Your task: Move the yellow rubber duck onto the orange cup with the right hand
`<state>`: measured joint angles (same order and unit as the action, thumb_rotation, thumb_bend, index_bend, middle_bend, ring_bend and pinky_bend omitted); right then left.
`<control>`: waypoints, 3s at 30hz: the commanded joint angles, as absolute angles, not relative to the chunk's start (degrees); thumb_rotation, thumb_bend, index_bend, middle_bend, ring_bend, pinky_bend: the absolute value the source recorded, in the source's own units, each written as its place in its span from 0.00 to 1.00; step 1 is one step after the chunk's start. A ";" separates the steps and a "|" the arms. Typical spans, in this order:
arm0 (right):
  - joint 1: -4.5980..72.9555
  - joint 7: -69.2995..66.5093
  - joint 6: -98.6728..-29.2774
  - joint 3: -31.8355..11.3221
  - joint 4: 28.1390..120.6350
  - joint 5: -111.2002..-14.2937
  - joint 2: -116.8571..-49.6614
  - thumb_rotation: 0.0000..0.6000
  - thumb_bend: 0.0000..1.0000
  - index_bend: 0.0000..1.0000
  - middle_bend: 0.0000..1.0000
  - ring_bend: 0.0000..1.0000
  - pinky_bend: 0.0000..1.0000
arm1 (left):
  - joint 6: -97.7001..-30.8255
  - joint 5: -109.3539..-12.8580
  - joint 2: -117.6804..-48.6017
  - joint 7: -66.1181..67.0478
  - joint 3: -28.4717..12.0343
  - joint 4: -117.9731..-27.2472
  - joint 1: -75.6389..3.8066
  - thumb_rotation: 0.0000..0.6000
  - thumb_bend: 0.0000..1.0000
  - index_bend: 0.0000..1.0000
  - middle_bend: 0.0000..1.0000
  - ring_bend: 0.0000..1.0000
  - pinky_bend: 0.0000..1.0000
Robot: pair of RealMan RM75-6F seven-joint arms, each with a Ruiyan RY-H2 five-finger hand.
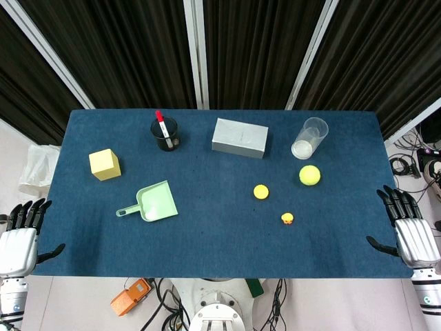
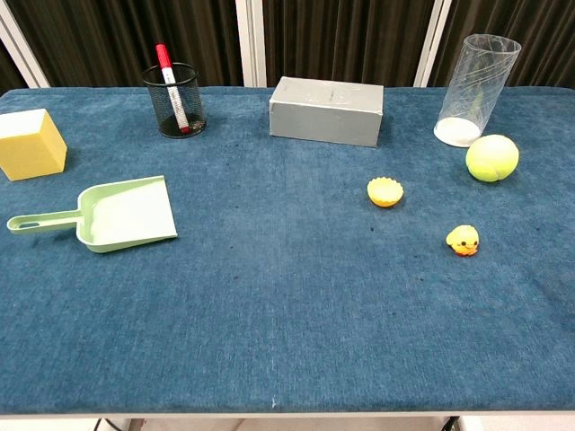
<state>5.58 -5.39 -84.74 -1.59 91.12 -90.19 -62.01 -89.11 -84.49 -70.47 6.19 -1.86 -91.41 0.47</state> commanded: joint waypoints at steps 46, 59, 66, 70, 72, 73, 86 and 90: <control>32.59 14.77 -46.70 -3.61 85.60 -76.60 -78.27 1.00 0.44 0.45 0.06 0.04 0.12 | -88.99 -83.94 -71.53 4.70 -1.10 -89.63 1.49 1.00 0.00 0.13 0.08 0.04 0.03; 33.34 11.39 -47.38 -2.54 83.62 -77.84 -79.37 1.00 0.46 0.47 0.07 0.05 0.12 | -88.76 -83.55 -71.39 5.15 -1.22 -89.90 1.59 1.00 0.00 0.13 0.08 0.04 0.03; 33.80 10.83 -47.55 -2.13 83.12 -78.28 -79.85 1.00 0.46 0.48 0.08 0.06 0.13 | -88.70 -83.51 -71.36 5.27 -1.30 -89.91 1.57 1.00 0.00 0.13 0.08 0.04 0.03; 33.93 10.61 -47.72 -1.92 82.74 -78.28 -80.17 1.00 0.47 0.52 0.10 0.07 0.13 | -88.59 -83.24 -71.43 5.14 -1.30 -89.71 1.67 1.00 0.00 0.13 0.08 0.04 0.03; 33.93 10.35 -47.90 -1.85 82.57 -78.35 -80.34 1.00 0.47 0.56 0.12 0.08 0.14 | -88.56 -83.21 -71.50 5.04 -1.30 -89.58 1.69 1.00 0.00 0.13 0.08 0.04 0.03; 33.91 10.18 -48.05 -1.82 82.49 -78.43 -80.41 1.00 0.47 0.56 0.12 0.08 0.14 | -88.56 -83.24 -71.51 5.01 -1.28 -89.53 1.70 1.00 0.00 0.13 0.08 0.04 0.03; 36.32 4.91 -49.29 -6.80 86.33 -76.91 -77.43 1.00 0.51 0.63 0.15 0.10 0.15 | -88.64 -83.54 -71.13 5.08 -1.39 -89.79 1.62 1.00 0.00 0.13 0.08 0.04 0.03; 39.44 7.36 -45.97 -9.15 85.43 -72.78 -78.38 1.00 0.51 0.63 0.15 0.10 0.15 | -88.47 -83.50 -71.11 5.39 -1.39 -90.04 1.53 1.00 0.00 0.13 0.08 0.04 0.03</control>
<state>37.77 6.01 -47.69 -7.88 85.84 -74.78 -77.89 -88.46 -83.49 -71.11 5.39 -1.39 -90.04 1.54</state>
